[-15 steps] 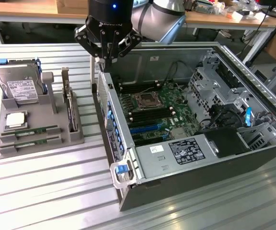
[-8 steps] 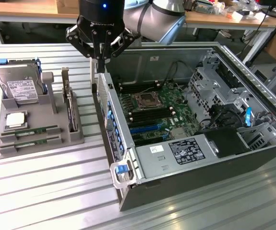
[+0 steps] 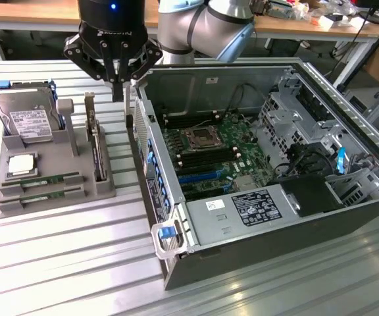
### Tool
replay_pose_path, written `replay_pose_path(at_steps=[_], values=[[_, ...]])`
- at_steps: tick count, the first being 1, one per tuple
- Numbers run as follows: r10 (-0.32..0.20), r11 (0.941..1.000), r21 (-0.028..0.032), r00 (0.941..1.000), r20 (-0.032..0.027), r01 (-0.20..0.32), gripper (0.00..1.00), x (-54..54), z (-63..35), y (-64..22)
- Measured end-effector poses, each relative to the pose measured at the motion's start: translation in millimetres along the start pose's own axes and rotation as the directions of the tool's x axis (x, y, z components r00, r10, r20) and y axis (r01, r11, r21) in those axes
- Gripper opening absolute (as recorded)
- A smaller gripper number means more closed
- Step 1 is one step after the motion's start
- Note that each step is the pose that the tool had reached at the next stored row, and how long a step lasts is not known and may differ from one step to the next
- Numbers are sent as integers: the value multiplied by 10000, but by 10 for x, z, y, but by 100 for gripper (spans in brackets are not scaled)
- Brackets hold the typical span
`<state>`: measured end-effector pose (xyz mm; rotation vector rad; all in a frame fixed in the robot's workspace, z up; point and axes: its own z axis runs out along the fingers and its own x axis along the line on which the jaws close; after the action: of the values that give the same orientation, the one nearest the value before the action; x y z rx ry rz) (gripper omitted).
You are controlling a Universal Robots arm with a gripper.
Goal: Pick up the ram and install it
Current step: 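Reach for the ram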
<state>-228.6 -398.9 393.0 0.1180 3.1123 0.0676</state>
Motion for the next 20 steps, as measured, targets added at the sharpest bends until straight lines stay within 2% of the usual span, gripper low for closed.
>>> replay_pose_path(at_steps=[5, 20], values=[[-1, 10000, 0, 10000, 0, 1, 10, 92, -2, -7], [0, 10000, 0, 10000, -1, 0, 10, 486, -14, -36]])
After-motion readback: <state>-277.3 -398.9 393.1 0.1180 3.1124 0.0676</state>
